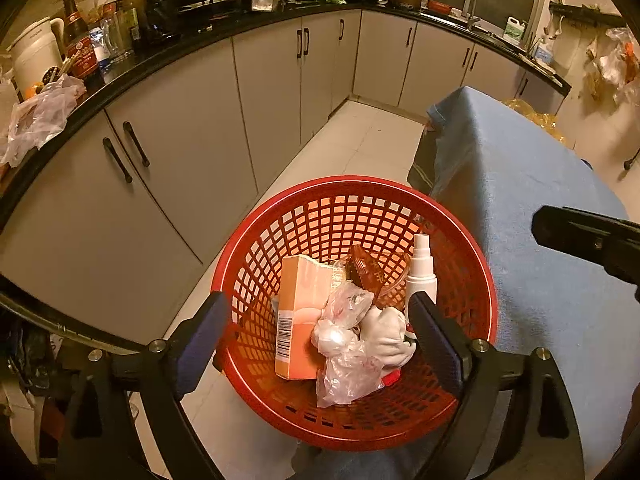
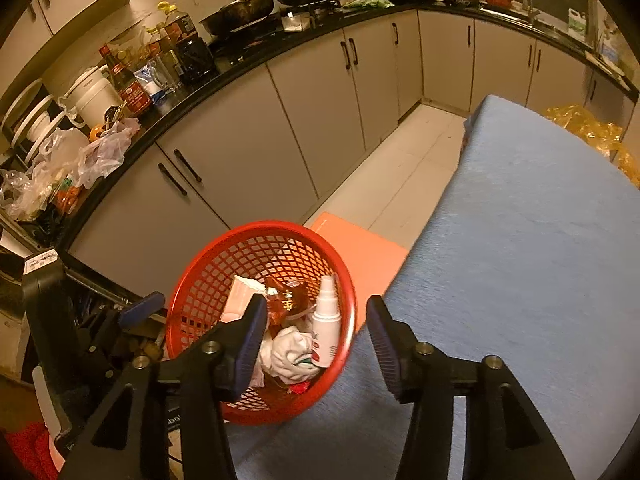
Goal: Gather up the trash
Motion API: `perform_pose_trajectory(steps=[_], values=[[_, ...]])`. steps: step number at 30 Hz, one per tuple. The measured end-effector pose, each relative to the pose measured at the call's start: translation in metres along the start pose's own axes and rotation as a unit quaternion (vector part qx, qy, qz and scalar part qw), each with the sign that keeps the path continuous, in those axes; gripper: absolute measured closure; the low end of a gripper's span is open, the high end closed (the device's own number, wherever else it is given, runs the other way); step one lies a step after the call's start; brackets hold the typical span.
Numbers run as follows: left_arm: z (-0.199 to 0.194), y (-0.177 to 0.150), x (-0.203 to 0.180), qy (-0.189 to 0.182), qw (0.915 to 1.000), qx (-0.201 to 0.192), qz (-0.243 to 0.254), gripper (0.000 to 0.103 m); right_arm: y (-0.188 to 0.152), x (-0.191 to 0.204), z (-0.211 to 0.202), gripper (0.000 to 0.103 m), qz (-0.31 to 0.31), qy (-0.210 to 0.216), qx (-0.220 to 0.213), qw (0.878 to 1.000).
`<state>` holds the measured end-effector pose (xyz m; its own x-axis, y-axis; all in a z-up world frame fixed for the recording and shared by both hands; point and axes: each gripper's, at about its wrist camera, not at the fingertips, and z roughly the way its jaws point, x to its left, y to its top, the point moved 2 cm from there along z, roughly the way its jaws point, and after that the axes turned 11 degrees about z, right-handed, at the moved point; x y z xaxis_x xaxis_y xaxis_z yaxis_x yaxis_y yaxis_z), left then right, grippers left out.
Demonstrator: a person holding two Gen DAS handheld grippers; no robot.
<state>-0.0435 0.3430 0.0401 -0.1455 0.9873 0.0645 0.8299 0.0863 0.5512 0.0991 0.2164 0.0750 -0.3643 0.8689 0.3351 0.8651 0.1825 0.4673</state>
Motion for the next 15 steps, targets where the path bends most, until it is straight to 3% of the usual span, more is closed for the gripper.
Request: perform_pose_trajectory(steps=[9, 15], values=[[-0.01, -0.001, -0.002, 0.007, 1.0, -0.003, -0.001, 0.011, -0.01, -0.008, -0.017, 0.038, 0.002, -0.005, -0.006, 1.0], [-0.023, 0.005, 0.016, 0.009, 0.9995, -0.016, -0.027, 0.011, -0.019, -0.014, -0.032, 0.033, -0.002, -0.019, -0.013, 1.0]])
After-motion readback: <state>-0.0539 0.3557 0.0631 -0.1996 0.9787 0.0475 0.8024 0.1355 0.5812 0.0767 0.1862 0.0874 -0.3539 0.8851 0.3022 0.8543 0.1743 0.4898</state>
